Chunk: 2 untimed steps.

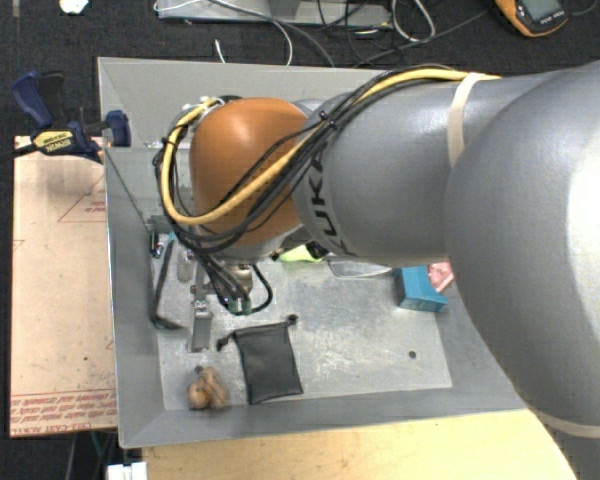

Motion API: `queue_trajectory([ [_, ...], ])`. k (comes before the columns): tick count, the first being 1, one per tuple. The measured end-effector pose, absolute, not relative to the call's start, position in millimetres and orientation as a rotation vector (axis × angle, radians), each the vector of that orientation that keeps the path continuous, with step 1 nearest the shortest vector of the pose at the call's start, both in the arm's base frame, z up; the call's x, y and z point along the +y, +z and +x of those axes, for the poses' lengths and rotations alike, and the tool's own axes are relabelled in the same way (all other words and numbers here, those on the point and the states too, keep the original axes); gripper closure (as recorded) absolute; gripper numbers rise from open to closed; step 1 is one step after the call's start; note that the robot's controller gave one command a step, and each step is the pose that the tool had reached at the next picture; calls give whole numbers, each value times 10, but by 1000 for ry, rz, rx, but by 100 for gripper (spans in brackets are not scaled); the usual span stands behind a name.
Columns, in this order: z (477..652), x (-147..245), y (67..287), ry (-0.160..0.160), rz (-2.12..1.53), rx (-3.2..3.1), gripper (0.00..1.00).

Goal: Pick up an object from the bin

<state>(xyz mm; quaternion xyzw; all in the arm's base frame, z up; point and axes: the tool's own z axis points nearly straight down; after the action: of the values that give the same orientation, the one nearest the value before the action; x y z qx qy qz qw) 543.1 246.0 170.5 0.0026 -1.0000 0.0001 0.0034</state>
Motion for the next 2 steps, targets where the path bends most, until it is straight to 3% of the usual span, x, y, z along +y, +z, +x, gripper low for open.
queue_trajectory([
  [1,5452,2444,1753,-2,-1,-3142,100],
  [2,5452,2443,1753,-3,-1,-3142,100],
])
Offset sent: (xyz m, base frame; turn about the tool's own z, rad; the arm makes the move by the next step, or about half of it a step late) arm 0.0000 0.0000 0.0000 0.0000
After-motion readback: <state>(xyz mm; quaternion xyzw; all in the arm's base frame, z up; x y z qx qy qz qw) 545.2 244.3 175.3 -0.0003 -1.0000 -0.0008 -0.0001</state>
